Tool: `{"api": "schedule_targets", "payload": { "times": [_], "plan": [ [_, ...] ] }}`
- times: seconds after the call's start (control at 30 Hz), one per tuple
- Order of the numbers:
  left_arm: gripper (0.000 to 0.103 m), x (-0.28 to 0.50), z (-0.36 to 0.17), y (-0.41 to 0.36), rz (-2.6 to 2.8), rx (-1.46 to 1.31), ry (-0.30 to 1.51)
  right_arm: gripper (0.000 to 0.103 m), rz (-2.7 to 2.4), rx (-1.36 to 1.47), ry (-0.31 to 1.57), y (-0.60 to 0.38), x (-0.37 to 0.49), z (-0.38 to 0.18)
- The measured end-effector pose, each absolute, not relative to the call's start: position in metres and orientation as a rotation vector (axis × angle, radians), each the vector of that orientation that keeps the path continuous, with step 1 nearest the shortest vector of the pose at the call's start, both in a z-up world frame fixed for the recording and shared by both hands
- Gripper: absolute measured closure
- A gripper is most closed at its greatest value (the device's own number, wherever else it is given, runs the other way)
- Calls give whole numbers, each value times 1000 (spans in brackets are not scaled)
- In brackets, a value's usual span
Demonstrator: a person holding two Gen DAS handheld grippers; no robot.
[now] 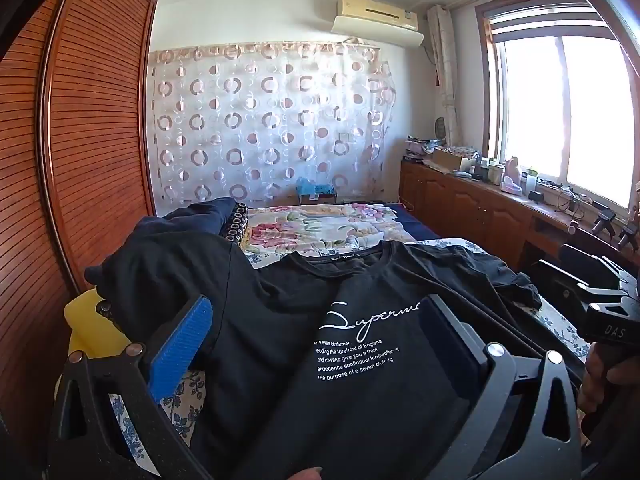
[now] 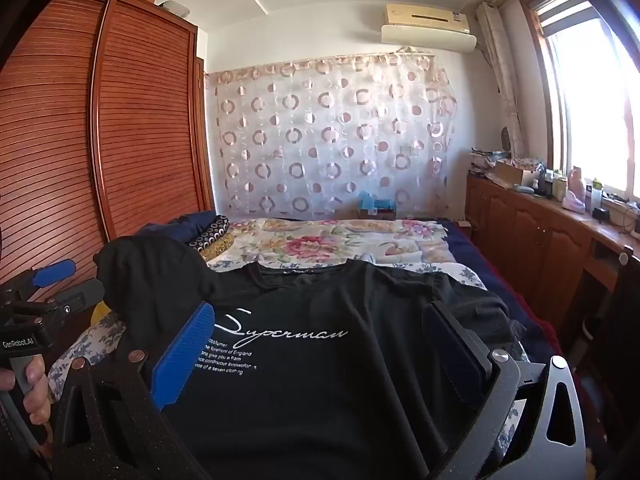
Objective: Fold small clothes
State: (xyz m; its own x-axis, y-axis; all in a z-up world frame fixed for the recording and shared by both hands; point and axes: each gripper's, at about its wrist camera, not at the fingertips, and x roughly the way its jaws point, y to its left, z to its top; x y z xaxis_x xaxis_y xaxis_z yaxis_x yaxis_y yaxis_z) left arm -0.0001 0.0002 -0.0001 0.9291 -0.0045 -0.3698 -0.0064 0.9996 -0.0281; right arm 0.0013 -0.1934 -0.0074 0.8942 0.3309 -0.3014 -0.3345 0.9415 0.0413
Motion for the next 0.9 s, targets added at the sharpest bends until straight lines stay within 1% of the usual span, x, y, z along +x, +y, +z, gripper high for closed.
{"api": "schedule_targets", "payload": {
  "times": [0.9],
  "plan": [
    [0,0,0,0,3,-25,378,0,345,-6,315,-195,-1,-5]
  ]
}}
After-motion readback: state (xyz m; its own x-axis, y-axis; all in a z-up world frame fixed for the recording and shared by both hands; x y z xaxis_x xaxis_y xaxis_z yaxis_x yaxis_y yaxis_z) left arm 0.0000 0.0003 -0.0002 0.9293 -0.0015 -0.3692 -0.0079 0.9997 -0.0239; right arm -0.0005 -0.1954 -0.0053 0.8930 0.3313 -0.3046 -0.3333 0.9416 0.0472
